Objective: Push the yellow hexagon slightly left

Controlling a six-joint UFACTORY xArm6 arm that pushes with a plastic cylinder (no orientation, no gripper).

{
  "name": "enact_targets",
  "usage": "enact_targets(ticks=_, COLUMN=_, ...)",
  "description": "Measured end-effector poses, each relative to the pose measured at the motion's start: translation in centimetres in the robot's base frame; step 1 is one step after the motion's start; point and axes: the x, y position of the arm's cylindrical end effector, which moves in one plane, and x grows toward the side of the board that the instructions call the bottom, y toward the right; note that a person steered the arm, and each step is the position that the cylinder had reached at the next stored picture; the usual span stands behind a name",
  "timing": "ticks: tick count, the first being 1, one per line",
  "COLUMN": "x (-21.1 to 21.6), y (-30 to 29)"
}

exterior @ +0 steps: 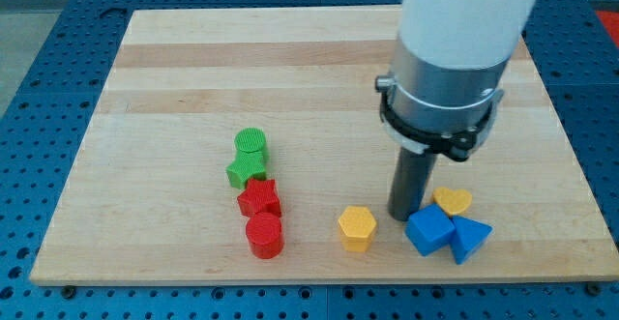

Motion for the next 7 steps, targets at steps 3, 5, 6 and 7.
enact_targets(ticks=3, x=0.6, y=-3.6)
enact_targets(ticks=5, x=0.6, y=-4.4)
enact_targets(ticks=6, x=0.6, y=-4.1)
enact_targets(ticks=7, x=0.9, y=-4.0)
